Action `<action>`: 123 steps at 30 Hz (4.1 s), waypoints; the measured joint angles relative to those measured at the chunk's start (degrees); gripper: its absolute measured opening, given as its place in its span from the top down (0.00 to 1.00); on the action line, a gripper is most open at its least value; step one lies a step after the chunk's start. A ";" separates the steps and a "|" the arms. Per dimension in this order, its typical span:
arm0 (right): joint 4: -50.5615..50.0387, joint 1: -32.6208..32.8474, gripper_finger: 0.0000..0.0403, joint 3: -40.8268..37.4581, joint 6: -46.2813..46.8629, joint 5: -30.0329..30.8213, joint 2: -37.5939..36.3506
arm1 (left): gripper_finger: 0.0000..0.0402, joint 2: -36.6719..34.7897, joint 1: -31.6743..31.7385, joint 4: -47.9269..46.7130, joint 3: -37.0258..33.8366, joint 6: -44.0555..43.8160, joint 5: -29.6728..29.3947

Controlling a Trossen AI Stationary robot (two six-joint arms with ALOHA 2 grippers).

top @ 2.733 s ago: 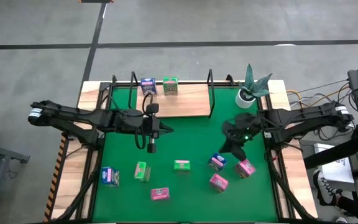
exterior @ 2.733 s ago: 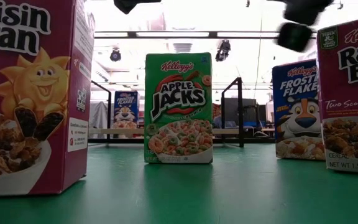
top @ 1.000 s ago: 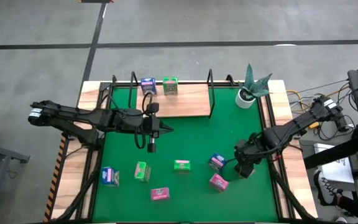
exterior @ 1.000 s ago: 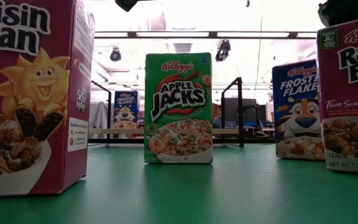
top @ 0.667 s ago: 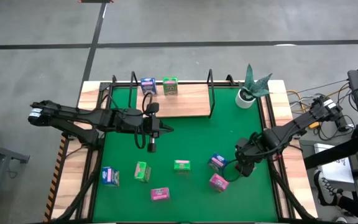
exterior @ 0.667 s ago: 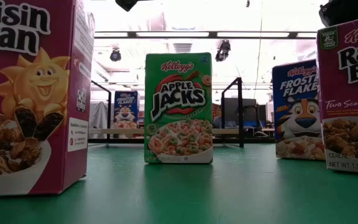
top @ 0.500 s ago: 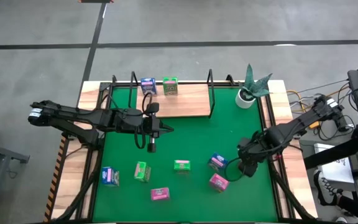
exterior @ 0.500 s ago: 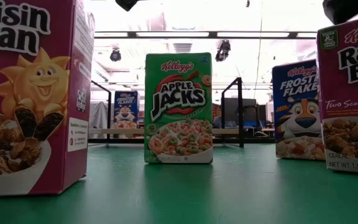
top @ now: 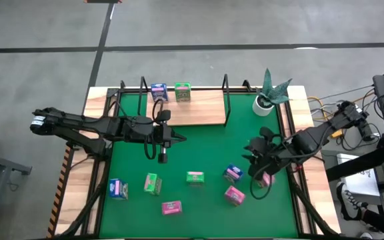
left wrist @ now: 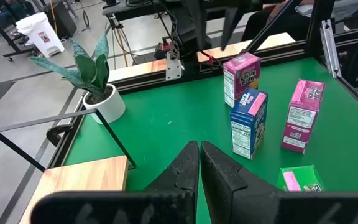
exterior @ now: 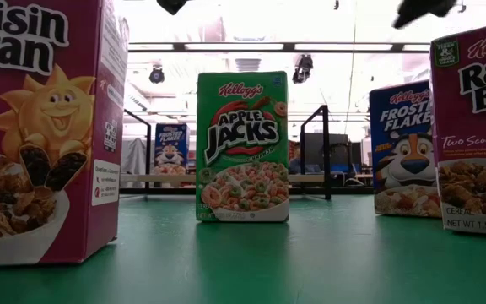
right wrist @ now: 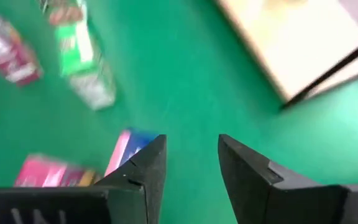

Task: Stack cereal on shelf
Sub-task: Put the right pink cereal box on the shelf

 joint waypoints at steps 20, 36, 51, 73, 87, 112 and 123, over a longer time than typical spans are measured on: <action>-24.36 7.56 0.30 2.09 49.99 -33.22 4.34 | 1.00 0.00 0.00 0.07 0.00 -0.48 0.01; -20.22 9.44 0.26 -2.19 49.92 -28.44 9.48 | 1.00 0.00 0.00 0.07 0.00 0.63 0.00; -17.35 9.44 0.38 -6.32 49.02 -28.46 9.35 | 1.00 0.00 0.00 0.04 0.00 0.63 0.00; -16.30 9.44 0.52 -6.28 48.54 -26.91 9.33 | 1.00 0.04 0.00 0.04 0.00 0.61 0.00; -18.70 9.42 0.59 -4.18 46.33 -26.82 8.32 | 1.00 0.11 0.00 0.04 0.00 0.68 0.02; -15.67 3.25 0.59 14.57 19.37 8.20 -1.06 | 1.00 -1.11 0.15 3.12 -0.19 4.10 0.09; 7.53 -14.66 0.59 18.79 -19.77 -1.93 2.54 | 1.00 -2.18 0.15 6.24 -0.26 4.71 0.75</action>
